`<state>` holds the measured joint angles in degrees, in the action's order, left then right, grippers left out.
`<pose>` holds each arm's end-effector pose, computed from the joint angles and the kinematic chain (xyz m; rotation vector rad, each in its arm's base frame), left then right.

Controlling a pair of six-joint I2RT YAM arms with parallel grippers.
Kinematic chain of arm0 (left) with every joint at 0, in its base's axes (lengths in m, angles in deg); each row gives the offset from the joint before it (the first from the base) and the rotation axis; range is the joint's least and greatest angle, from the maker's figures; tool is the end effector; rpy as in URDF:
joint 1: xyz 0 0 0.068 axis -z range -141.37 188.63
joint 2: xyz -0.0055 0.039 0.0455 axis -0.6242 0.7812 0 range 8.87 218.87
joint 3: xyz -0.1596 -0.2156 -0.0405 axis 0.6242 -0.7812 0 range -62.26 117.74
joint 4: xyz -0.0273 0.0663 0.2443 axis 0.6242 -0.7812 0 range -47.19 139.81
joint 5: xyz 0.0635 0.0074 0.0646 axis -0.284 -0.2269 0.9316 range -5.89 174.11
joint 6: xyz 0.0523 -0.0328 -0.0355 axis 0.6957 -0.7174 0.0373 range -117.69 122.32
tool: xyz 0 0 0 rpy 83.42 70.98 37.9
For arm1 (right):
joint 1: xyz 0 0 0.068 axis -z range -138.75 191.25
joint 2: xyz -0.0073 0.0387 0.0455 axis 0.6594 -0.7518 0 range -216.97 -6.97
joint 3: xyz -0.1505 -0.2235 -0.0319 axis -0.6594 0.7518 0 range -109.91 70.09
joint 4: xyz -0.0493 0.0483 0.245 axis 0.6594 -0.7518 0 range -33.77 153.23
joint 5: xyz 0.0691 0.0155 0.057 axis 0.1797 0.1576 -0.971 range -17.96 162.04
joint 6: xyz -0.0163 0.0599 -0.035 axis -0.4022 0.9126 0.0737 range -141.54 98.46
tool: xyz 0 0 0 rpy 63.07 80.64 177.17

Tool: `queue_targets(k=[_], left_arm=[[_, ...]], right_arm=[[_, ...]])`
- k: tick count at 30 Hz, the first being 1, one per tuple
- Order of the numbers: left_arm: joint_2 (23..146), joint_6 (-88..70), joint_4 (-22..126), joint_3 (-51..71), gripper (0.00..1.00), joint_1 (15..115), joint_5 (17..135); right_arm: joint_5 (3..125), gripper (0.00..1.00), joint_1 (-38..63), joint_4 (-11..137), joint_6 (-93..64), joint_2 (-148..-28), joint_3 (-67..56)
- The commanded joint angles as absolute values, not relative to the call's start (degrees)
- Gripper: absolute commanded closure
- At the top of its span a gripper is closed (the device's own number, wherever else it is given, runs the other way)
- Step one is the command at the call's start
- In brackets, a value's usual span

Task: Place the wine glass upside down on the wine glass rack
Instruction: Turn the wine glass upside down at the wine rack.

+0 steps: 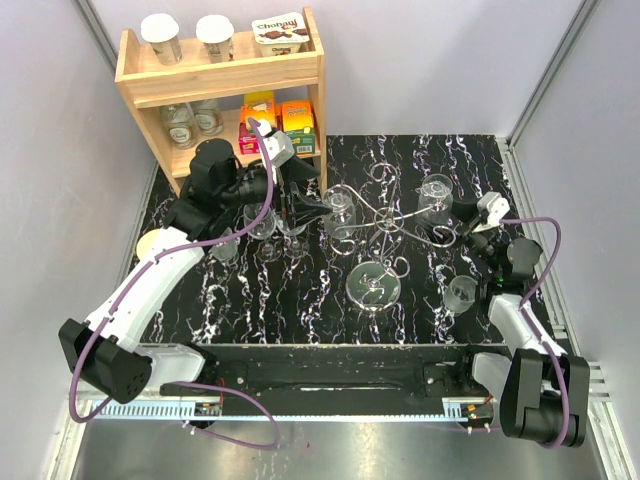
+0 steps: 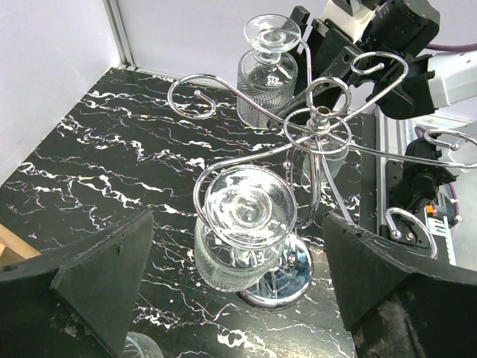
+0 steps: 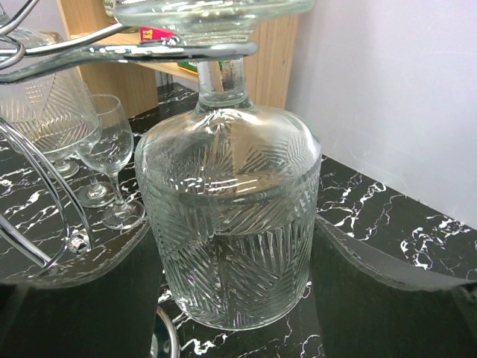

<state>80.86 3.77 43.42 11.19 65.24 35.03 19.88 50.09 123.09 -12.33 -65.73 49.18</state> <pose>0.2368 -0.1680 0.4194 1.0367 1.3878 -1.0311 0.2149 0.0135 0.2806 -0.6161 1.2117 0.5438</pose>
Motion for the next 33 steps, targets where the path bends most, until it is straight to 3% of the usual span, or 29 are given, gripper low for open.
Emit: queue_targets(k=[1,12,15,17,19,33], left_arm=[[80.0,3.8,46.2,11.2,0.01,65.3,33.7],[79.9,3.7,46.4,11.1,0.01,65.3,33.6],[80.1,3.5,46.5,11.0,0.01,65.3,33.7],[80.0,3.5,46.6,11.0,0.01,65.3,33.7],[79.8,3.4,46.6,11.0,0.01,65.3,33.6],[79.6,3.5,46.6,11.0,0.01,65.3,33.2]], right_arm=[[20.8,1.0,50.4,125.7,-12.5,-67.7,45.4],[19.4,1.0,50.3,127.8,-12.2,-68.1,47.7],[19.0,0.88,50.3,126.6,-13.1,-67.1,47.9],[19.0,0.69,50.3,126.3,-13.4,-66.7,48.0],[19.0,0.58,50.3,125.6,-13.5,-66.1,48.0],[16.8,0.2,50.3,118.8,-16.9,-63.3,48.2]])
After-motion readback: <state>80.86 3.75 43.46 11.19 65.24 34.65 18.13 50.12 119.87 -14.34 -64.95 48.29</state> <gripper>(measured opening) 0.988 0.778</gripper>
